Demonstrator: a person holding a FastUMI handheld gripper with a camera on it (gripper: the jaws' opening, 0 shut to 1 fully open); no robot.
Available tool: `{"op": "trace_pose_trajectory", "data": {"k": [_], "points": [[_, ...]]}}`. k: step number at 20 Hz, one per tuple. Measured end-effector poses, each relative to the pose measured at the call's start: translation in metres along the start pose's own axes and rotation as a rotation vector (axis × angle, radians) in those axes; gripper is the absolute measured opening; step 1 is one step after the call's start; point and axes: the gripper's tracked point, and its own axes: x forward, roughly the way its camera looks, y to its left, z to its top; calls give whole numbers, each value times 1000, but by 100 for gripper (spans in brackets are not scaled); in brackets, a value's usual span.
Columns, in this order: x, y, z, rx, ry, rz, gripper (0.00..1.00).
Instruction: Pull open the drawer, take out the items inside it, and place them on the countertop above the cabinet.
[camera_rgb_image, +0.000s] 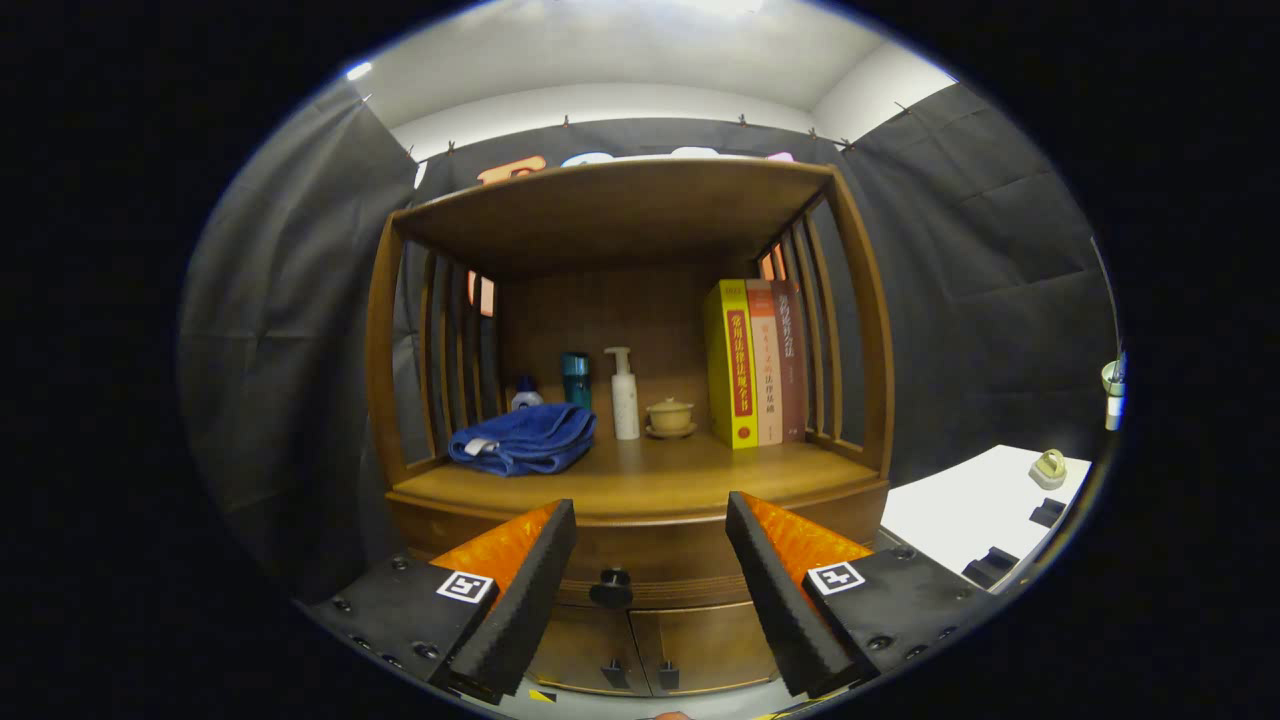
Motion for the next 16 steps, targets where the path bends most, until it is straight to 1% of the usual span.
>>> {"op": "trace_pose_trajectory", "data": {"k": [2,6,9,13,16], "points": [[5,4,-23,11,39,7,99],[16,11,-52,36,78,21,98],[27,15,-73,36,101,10,98],[42,29,-108,78,146,12,98],[55,38,-135,75,183,19,95]]}}
